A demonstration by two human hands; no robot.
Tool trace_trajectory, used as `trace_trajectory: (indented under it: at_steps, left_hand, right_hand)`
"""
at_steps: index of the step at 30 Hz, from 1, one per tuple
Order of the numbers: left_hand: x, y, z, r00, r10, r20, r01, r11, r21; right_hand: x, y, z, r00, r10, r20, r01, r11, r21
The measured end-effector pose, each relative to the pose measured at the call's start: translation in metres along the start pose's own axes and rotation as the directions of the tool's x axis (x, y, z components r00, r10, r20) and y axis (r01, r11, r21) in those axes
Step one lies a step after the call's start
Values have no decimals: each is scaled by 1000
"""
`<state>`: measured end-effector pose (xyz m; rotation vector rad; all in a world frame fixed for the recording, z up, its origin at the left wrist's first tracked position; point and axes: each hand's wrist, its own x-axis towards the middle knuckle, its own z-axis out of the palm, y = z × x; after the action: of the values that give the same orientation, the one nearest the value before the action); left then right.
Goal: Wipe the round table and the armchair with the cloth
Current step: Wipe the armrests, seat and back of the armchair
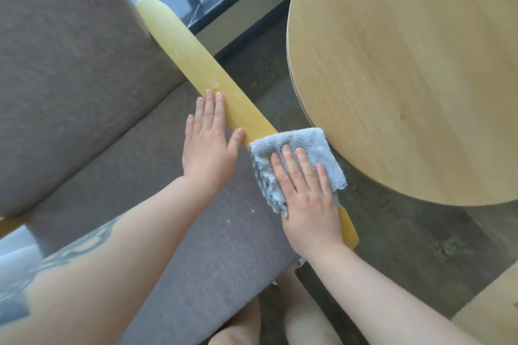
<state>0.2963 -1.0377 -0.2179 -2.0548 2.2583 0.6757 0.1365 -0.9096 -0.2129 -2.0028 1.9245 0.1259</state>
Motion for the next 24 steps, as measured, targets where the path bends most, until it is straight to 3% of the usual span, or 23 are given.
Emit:
trace_trajectory:
  at_steps: [3,9,14,19,22,24]
  left_hand:
    - [0,1,-3,1000,1,18,-1,1000,-7]
    - [1,3,1,1000,-22,15,22,999,-33]
    - [0,-3,-1,998,21,55,-19,999,-40]
    - [1,-5,6,1000,30,0,-30,997,-77]
    - [1,-18,-2,994,108,9,-107,993,-50]
    - [7,-39,-13,972,234,19,-234,972,-9]
  right_hand:
    - [-33,11,4,1000,16,25,-16,1000,17]
    - [26,-11,-9,999,-37,5,38,997,-63]
    - [-24,-1,-4,1000,-20,11,21,998,-64]
    - [58,-36,-10,999,-4,-38,0,995,-100]
    - [54,-31,-10,998,-56,-3,55,995,-89]
    - [42,-18,-10,991,-132,3,131,986,-104]
